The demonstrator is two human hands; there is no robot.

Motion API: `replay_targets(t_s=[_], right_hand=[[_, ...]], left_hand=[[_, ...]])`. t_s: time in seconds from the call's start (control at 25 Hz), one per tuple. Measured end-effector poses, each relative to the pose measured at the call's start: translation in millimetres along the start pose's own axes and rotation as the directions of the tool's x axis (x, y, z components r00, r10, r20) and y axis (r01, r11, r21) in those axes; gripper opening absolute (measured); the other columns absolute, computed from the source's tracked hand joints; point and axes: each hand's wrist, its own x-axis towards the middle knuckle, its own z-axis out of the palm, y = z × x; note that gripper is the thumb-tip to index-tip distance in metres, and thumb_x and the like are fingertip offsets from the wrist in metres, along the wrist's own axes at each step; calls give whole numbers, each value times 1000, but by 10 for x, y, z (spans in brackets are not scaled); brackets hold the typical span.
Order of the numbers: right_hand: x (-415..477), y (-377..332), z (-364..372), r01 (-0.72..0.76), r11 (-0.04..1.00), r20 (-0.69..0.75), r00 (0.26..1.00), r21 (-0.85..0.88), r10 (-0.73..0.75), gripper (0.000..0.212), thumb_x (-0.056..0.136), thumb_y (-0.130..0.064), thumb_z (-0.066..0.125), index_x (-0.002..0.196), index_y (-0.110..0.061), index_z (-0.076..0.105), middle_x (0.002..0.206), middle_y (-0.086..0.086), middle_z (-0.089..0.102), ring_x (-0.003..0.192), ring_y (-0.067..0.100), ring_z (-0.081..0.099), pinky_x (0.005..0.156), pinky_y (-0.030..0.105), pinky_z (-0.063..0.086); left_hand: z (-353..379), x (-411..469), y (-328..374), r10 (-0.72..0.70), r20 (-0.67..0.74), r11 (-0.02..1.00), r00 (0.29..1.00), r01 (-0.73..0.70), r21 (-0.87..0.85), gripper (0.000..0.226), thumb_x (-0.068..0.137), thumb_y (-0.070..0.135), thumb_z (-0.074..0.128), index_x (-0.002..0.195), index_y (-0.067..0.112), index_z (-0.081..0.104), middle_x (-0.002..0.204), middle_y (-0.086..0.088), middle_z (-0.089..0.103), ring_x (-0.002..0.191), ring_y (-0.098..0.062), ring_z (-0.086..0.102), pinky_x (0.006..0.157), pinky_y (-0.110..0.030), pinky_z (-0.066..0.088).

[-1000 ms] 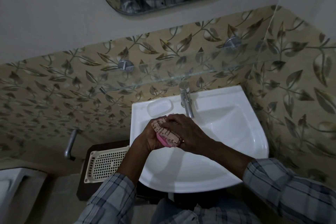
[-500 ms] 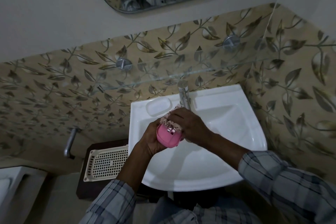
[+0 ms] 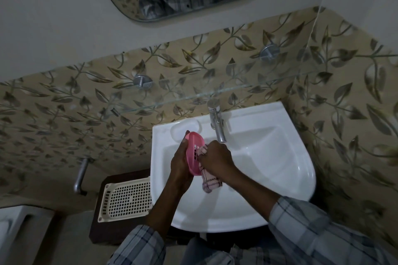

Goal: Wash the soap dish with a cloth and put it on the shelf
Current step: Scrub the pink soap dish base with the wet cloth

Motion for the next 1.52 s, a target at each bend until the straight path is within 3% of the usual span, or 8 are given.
replay_targets(t_s=[0.28,0.4,0.56,0.76,1.08,1.32,1.44,1.52], right_hand=[[166,-77,-72,-117,963,-5,992,242,122,26,86,-23,69,100,-1,67,95,15,72,86,30,71,80,41,60],[116,-42,-51,112,971,-175,982,209,-76,20,89,-15,66,104,-2,69,99,16,72,91,31,69,80,39,58],[-7,314,-105,764,639,10,641,91,-767,42,74,10,60,113,0,68,104,20,63,96,35,58,82,37,50],[120,517,-122,795,598,44,604,-96,-796,53,68,14,64,117,-5,68,101,18,62,92,36,56,80,40,49],[331,593,-255,925,282,156,327,-256,-932,25,85,-14,63,108,-14,73,105,16,66,102,35,57,98,50,42],[15,487,-108,825,493,82,531,-277,-843,35,70,-7,72,103,-17,73,96,11,68,89,31,61,79,37,49],[-69,118,31,274,918,-182,956,287,-229,16,82,-24,69,96,-17,69,91,6,73,84,24,69,72,32,57],[-82,23,-14,239,937,-204,960,254,-190,26,83,-22,71,106,-10,69,98,10,73,88,26,69,76,35,59]], left_hand=[[99,40,62,88,-43,992,995,-84,93,55,100,47,42,139,8,51,126,-24,65,113,-37,65,94,-48,54],[136,85,153,16,-63,1000,998,-15,23,58,101,47,41,138,4,49,122,-23,65,111,-35,63,93,-46,53],[24,103,309,-208,-14,973,978,206,-100,65,99,49,42,137,-2,47,106,-23,63,95,-34,61,84,-45,52],[-92,172,296,-266,62,957,962,272,-105,61,97,51,42,133,3,52,97,-22,71,88,-34,68,71,-43,59],[-101,165,329,-356,171,924,919,374,-83,51,99,42,43,124,1,59,105,-22,72,92,-35,69,77,-42,61],[-60,140,376,-344,94,933,934,351,-77,54,97,47,46,123,1,59,99,-22,70,88,-33,67,78,-43,56],[44,129,374,-247,95,968,964,250,-26,54,97,49,47,119,1,62,100,-20,74,90,-31,72,77,-41,58],[75,147,422,-218,93,975,972,221,-23,54,96,48,49,118,0,62,97,-18,74,87,-29,73,72,-37,60]])
